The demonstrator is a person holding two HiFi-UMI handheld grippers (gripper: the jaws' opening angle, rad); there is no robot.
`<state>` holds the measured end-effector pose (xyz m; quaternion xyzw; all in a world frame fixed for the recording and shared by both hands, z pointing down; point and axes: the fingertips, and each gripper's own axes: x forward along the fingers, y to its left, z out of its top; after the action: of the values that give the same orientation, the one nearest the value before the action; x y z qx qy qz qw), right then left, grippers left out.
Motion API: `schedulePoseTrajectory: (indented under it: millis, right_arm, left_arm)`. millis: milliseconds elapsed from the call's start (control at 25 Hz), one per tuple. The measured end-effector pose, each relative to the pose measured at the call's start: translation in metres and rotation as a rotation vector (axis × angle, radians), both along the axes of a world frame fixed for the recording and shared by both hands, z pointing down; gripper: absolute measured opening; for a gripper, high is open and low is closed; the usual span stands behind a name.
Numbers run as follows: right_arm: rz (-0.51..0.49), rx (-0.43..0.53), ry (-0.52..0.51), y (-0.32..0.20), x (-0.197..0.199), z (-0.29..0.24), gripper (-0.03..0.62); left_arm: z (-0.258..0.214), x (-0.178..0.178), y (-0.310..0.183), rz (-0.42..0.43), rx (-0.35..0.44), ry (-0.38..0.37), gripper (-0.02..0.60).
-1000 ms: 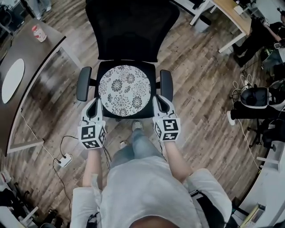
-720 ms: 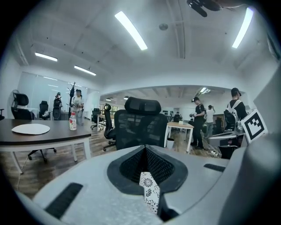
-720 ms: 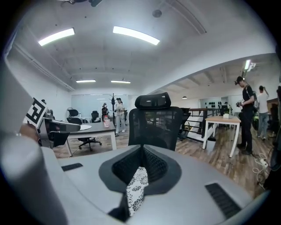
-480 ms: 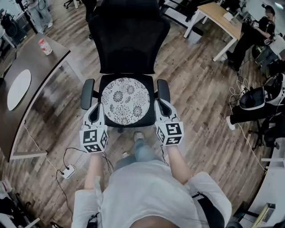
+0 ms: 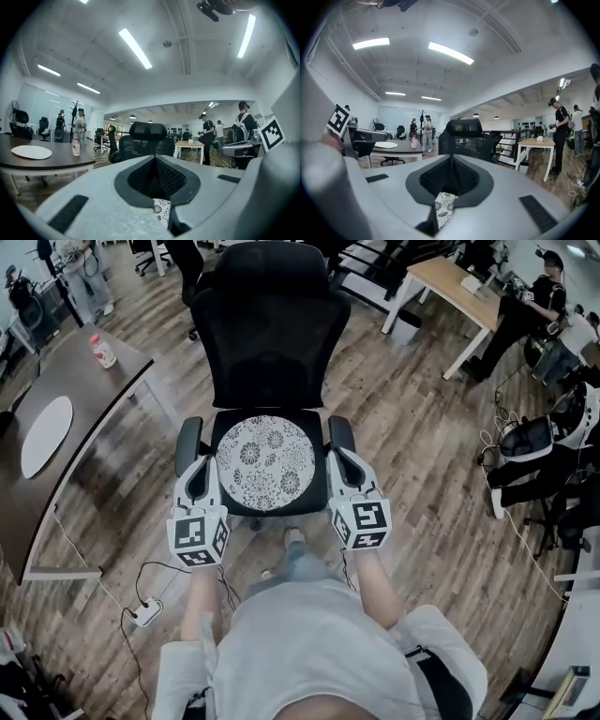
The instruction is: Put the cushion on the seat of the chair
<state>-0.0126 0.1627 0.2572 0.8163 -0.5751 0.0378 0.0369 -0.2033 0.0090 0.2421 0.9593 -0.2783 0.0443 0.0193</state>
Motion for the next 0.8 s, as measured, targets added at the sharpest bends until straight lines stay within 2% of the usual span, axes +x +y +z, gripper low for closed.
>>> schedulePoseTrajectory:
  millis: [480,800]
  right_arm:
    - [0.020,0.093,0.039,0.021,-0.014,-0.044,0.021]
    - [0.034,0.125,0.057,0.035,-0.020,-0.056,0.021]
  left_arm:
    - [-0.037,-0.017,0.016,0.002,0.035,0.075,0.011]
    - [-0.053,-0.026,0.027,0.001,0.070,0.093,0.011]
